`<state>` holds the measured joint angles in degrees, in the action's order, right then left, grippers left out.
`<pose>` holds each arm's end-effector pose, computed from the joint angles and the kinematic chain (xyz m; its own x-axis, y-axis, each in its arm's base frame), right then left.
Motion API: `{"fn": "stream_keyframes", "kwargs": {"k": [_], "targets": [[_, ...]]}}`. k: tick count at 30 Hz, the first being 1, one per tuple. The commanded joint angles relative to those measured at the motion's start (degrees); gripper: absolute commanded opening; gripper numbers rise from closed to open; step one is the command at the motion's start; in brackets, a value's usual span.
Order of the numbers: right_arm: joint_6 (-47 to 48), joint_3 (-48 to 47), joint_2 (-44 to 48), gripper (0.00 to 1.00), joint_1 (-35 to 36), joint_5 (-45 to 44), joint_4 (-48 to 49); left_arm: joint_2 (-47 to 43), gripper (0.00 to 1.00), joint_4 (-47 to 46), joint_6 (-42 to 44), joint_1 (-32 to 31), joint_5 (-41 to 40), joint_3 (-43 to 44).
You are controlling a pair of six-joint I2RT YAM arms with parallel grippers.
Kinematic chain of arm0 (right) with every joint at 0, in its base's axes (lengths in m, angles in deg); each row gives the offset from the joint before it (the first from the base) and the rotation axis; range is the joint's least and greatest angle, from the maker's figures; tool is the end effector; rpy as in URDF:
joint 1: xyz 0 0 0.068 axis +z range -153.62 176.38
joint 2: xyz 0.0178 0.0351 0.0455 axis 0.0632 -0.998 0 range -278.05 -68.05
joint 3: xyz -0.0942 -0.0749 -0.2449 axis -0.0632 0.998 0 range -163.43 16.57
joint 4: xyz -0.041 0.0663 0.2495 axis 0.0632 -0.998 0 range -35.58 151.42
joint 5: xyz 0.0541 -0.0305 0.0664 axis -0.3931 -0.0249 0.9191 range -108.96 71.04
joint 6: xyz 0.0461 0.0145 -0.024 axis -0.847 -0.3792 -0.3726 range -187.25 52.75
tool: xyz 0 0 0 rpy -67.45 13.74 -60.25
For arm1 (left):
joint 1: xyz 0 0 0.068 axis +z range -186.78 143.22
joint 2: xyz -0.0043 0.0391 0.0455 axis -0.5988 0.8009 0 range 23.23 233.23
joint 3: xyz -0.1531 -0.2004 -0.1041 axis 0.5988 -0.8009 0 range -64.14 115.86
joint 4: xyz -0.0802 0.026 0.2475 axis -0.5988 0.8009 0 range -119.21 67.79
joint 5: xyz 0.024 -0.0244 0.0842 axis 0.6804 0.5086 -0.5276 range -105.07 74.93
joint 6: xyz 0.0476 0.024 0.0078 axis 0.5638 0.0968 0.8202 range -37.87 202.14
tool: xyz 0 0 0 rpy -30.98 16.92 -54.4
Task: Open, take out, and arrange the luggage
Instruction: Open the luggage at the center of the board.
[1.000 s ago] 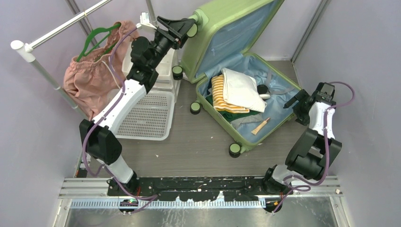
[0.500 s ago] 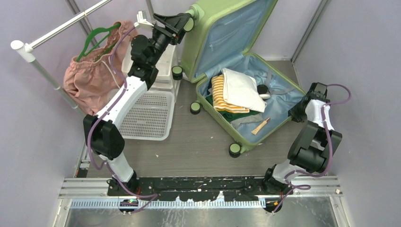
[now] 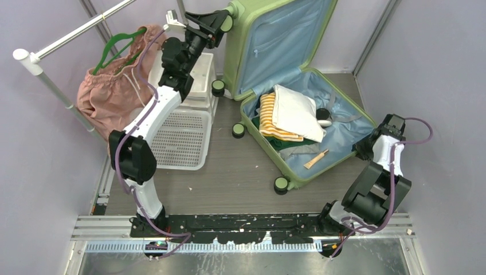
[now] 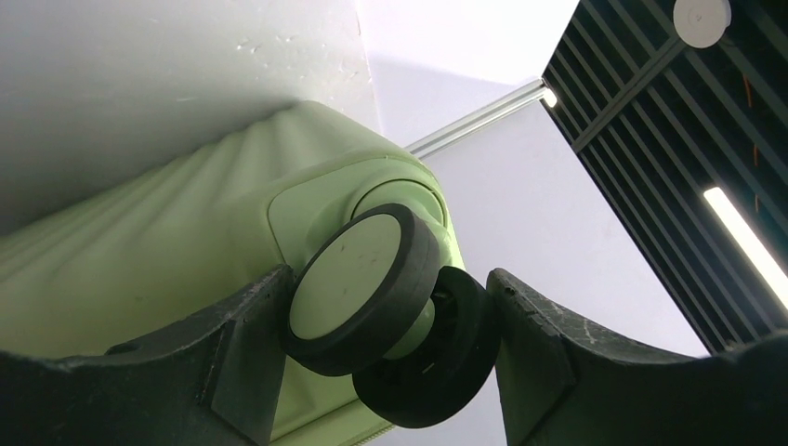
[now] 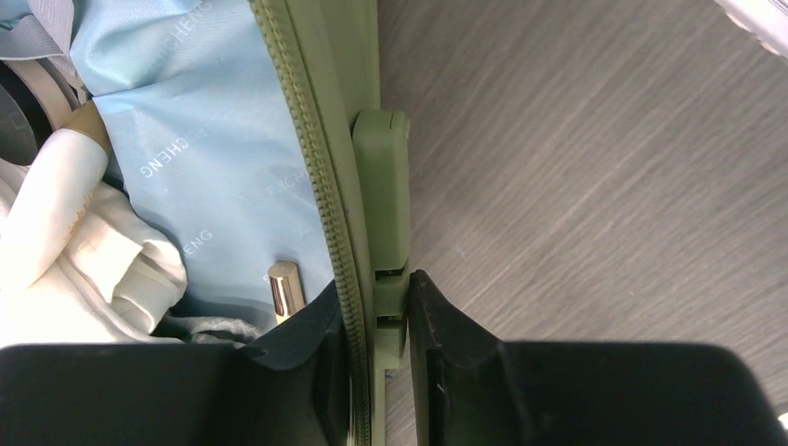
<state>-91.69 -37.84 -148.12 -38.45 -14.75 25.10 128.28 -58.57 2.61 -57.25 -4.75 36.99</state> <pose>0.2253 -0.1536 0.2249 -0.4357 0.8059 -0.4008 0.7926 0.5546 0.2535 0.4057 -0.1583 0.4583 -0.4143 -0.8780 -0.2398 0.4857 0.0096 -0.8741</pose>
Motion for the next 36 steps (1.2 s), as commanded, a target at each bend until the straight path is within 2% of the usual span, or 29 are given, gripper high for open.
{"fn": "stream_keyframes", "kwargs": {"k": [1,10,16,21,24,28,32,34,36], "targets": [[-1.84,0.43,7.10,0.10,-5.11,-1.13,-1.20,3.17,0.00,3.62,-0.03,-0.60,4.02,2.50],[-2.00,2.44,13.20,0.17,-10.60,-0.80,-2.09,7.56,0.00,5.10,-0.54,-1.19,8.45,5.51],[-0.82,2.72,15.49,0.31,-11.24,3.60,-2.03,10.37,0.00,5.90,-0.37,-1.58,8.47,7.48],[4.60,1.14,18.39,0.67,-11.25,8.49,-1.76,13.18,0.00,7.42,-0.37,-2.19,8.41,11.86],[9.24,-0.80,20.05,0.80,-11.23,12.70,-1.82,14.85,0.00,8.36,-0.28,-2.58,8.52,14.43],[21.36,-5.71,19.32,0.84,-11.25,23.13,-6.49,16.49,0.00,9.63,-0.03,-3.04,8.74,17.57],[40.53,-10.90,16.81,0.84,-10.62,41.62,-17.53,18.21,0.00,10.94,0.27,-3.16,8.66,20.44],[50.40,-13.71,15.06,0.87,-7.32,47.32,-24.21,19.14,0.00,11.64,0.48,-3.17,8.73,21.98],[55.91,-15.92,13.65,0.87,0.42,46.29,-29.09,20.06,0.00,12.56,0.66,-3.17,8.98,23.54]]}}
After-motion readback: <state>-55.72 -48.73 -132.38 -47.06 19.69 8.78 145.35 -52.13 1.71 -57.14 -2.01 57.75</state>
